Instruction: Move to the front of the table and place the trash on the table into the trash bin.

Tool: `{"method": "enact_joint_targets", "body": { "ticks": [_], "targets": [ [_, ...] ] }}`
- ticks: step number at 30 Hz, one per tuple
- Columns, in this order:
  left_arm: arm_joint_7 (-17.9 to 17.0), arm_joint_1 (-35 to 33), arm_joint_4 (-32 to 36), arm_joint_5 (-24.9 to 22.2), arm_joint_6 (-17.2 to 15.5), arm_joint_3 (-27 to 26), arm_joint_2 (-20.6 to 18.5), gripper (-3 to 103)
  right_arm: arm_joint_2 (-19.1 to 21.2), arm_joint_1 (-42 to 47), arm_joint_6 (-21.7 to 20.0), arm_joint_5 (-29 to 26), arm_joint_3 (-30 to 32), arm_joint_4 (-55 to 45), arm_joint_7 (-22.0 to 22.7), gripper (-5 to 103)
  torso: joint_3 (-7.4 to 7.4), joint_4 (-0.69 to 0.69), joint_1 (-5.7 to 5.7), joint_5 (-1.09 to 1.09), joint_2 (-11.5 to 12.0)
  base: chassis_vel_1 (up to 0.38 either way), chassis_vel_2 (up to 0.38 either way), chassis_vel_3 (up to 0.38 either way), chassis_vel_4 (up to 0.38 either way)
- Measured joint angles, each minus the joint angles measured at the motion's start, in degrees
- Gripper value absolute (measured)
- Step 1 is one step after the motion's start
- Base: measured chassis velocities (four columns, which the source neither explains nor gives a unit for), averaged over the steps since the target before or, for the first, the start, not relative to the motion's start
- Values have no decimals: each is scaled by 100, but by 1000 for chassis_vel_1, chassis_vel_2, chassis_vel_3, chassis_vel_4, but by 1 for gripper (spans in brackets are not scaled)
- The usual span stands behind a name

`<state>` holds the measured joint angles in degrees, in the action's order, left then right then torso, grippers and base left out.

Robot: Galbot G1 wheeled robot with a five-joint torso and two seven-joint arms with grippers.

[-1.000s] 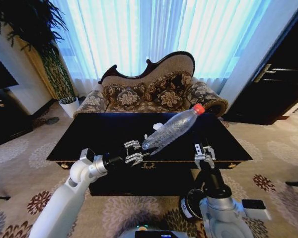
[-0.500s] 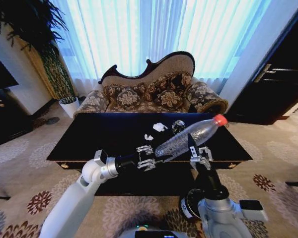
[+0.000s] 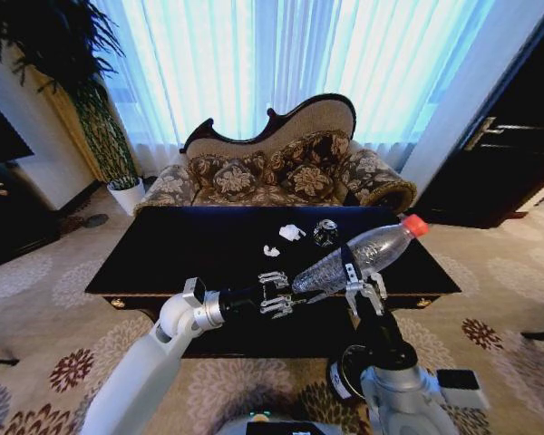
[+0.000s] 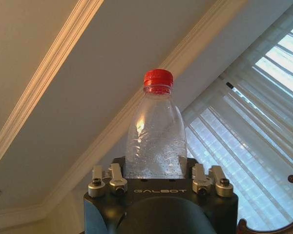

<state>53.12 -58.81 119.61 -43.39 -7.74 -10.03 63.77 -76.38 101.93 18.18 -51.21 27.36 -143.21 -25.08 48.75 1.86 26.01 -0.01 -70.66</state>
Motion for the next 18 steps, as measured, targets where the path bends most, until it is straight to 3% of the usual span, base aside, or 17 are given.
{"method": "enact_joint_targets", "body": {
  "ticks": [4,8,13,15,16,18],
  "targets": [
    [-21,-103,97,64,-8,-123,-3,28,6,-3,5,5,23,0,-7,46,0,0,0,0,0,0,0,0,0],
    [-33,-341,192,156,44,-457,98,48,51,-118,53,-114,92,-1,16,37,0,0,0,0,0,0,0,0,0],
    [-63,-569,252,189,119,-802,280,59,113,-198,122,-274,216,-3,44,27,0,0,0,-1,0,0,0,0,0],
    [-70,-759,270,153,223,-1077,438,70,178,-276,148,-413,325,-4,52,22,0,0,0,0,0,0,0,0,0],
    [-70,-759,270,153,223,-1077,438,70,178,-276,148,-413,325,-4,52,22,0,0,0,0,0,0,0,0,0],
    [-50,-1035,290,-2,466,-1344,565,80,333,-303,261,-583,545,-4,-28,22,0,0,0,-1,0,0,0,0,0]
  ]
}}
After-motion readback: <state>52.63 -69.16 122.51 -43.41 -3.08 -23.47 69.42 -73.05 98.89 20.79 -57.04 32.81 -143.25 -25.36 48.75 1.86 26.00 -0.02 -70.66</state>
